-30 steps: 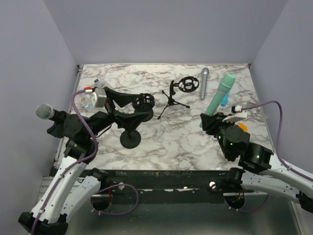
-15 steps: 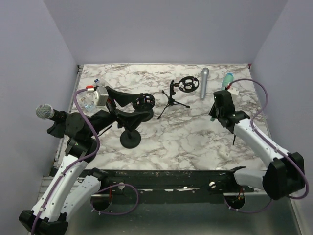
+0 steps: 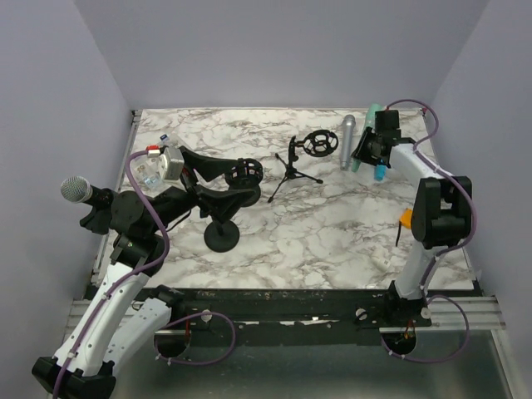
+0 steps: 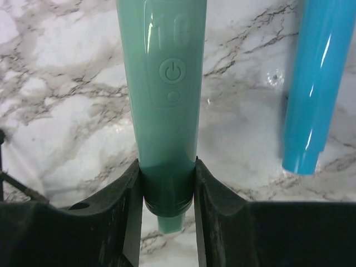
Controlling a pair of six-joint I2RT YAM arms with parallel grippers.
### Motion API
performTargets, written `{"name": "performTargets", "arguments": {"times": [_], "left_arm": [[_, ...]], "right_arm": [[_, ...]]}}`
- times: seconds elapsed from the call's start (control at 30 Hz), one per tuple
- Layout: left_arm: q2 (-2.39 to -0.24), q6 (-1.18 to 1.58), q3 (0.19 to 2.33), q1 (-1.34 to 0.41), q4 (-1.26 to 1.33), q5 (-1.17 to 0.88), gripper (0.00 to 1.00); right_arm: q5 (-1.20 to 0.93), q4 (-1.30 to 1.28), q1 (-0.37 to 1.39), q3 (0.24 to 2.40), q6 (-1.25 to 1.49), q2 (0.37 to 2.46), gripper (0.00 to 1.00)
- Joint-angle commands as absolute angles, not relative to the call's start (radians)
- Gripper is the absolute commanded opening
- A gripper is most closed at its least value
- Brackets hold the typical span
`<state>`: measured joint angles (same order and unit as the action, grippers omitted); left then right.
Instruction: Remove the microphone from the stand
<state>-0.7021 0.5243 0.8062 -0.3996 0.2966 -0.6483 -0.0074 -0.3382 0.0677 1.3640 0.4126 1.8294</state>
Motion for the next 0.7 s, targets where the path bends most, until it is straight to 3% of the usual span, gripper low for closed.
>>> {"name": "performTargets", "arguments": {"times": [0.0, 0.33, 0.67], "left_arm": [[-0.699, 0.52, 0.82, -0.403, 0.307, -0.663, 0.99], [-0.728, 0.52, 0.824, -0.402, 0.298, -0.664, 0.99], [-0.756, 0.528, 0.822, -0.402, 0.304, -0.671, 0.99]], "right_arm": [[-0.055, -0.36, 0.043, 1.481, 0.367, 1.946, 0.09], [-0.074, -0.42, 0.005, 1.599, 0.316, 2.121, 0.11], [-0.052, -0.416, 0.005, 1.62, 0.309, 2.17, 0.25]]}}
